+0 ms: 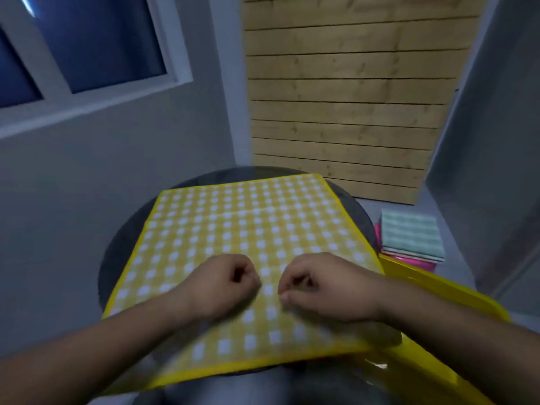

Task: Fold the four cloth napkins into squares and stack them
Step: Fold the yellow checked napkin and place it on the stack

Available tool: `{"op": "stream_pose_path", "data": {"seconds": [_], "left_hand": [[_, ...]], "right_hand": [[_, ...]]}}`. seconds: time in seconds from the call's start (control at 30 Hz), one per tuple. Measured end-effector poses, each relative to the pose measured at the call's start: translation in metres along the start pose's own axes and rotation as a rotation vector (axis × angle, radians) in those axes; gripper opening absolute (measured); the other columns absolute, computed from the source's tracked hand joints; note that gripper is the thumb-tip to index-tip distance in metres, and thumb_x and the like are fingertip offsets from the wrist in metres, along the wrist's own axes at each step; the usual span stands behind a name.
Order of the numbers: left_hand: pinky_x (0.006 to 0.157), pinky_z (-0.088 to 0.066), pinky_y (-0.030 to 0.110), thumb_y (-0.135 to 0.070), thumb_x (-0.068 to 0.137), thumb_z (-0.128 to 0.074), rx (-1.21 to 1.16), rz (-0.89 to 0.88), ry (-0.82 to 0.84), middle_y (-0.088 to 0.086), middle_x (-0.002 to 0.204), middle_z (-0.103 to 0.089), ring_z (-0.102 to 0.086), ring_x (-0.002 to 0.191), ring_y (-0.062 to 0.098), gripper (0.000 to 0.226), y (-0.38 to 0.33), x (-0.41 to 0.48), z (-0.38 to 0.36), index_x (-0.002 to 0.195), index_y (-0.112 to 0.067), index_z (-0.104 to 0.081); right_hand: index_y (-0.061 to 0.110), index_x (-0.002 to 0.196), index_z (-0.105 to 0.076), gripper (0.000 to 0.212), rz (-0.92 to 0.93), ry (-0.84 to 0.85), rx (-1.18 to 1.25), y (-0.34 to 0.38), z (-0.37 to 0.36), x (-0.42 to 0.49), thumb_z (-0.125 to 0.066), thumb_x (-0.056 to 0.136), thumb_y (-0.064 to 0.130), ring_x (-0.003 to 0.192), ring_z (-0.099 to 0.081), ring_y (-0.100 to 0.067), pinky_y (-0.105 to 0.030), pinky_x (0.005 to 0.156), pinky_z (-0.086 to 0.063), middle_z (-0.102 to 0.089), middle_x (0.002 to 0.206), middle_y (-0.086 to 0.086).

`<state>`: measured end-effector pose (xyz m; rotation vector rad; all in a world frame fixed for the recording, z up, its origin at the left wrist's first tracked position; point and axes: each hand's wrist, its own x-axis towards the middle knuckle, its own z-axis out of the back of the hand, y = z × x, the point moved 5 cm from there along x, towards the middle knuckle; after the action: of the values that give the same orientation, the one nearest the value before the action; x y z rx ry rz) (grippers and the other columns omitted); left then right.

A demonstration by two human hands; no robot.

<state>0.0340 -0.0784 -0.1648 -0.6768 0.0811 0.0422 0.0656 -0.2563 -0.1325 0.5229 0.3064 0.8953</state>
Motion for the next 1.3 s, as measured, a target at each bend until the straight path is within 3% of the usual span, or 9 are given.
{"op": "stream_pose_path", "data": {"seconds": [0.07, 0.2, 0.37, 0.47, 0.63, 1.0, 1.3], "left_hand": [[0.076, -0.052, 0.028, -0.043, 0.084, -0.062, 0.240, -0.097, -0.026, -0.009, 0.082, -0.065, -0.060, 0.079, 0.003, 0.018, 0.013, -0.028, 0.005, 0.082, -0.025, -0.069], [0.098, -0.040, 0.025, -0.070, 0.075, -0.053, 0.280, -0.188, 0.010, -0.020, 0.111, -0.050, -0.046, 0.110, 0.002, 0.046, 0.028, -0.062, 0.000, 0.107, -0.039, -0.065], [0.110, -0.027, 0.020, -0.058, 0.075, -0.076, 0.104, -0.177, 0.059, -0.019, 0.135, -0.037, -0.027, 0.131, -0.003, 0.044, 0.038, -0.072, -0.005, 0.114, -0.042, -0.064], [0.107, -0.023, 0.017, -0.052, 0.071, -0.083, 0.022, -0.144, 0.079, -0.023, 0.139, -0.033, -0.022, 0.131, -0.005, 0.043, 0.042, -0.075, -0.005, 0.110, -0.043, -0.066], [0.117, -0.024, 0.030, -0.050, 0.067, -0.086, 0.005, -0.145, 0.074, -0.022, 0.141, -0.033, -0.021, 0.137, -0.001, 0.043, 0.044, -0.078, -0.009, 0.106, -0.044, -0.067], [0.117, -0.023, 0.037, -0.051, 0.063, -0.088, -0.011, -0.108, 0.078, -0.027, 0.134, -0.034, -0.024, 0.134, -0.001, 0.039, 0.041, -0.083, -0.010, 0.097, -0.044, -0.068], [0.117, -0.024, 0.035, -0.051, 0.062, -0.088, -0.028, -0.106, 0.091, -0.025, 0.133, -0.035, -0.025, 0.133, 0.000, 0.040, 0.039, -0.086, -0.012, 0.096, -0.042, -0.069]], "right_hand": [[0.024, 0.099, -0.073, 0.018, 0.046, 0.059, -0.052, 0.015, -0.024, 0.003, -0.067, 0.088, 0.038, 0.094, -0.057, -0.002, -0.026, 0.087, -0.047, -0.067, 0.100, 0.010], [0.031, 0.099, -0.069, 0.027, 0.051, 0.048, -0.077, 0.020, -0.051, 0.009, -0.070, 0.081, 0.051, 0.108, -0.050, -0.004, -0.030, 0.100, -0.042, -0.061, 0.106, 0.015], [0.039, 0.097, -0.067, 0.035, 0.020, 0.059, -0.055, 0.017, -0.065, 0.003, -0.077, 0.070, 0.058, 0.126, -0.033, 0.001, -0.027, 0.109, -0.030, -0.046, 0.128, 0.020], [0.043, 0.089, -0.062, 0.032, 0.009, 0.059, -0.066, 0.019, -0.073, 0.001, -0.080, 0.067, 0.057, 0.133, -0.025, 0.000, -0.028, 0.110, -0.021, -0.039, 0.136, 0.021], [0.041, 0.088, -0.059, 0.033, 0.015, 0.038, -0.069, 0.021, -0.081, -0.005, -0.081, 0.067, 0.055, 0.133, -0.020, 0.003, -0.024, 0.108, -0.014, -0.035, 0.138, 0.023], [0.037, 0.085, -0.062, 0.018, 0.087, -0.072, -0.079, 0.024, -0.092, -0.019, -0.073, 0.079, 0.050, 0.130, -0.031, 0.001, -0.029, 0.110, -0.020, -0.043, 0.131, 0.022], [0.024, 0.087, -0.059, 0.016, 0.221, -0.228, -0.222, 0.034, -0.101, -0.033, -0.054, 0.092, 0.038, 0.114, -0.051, -0.012, -0.029, 0.098, -0.039, -0.059, 0.120, 0.010]]}}
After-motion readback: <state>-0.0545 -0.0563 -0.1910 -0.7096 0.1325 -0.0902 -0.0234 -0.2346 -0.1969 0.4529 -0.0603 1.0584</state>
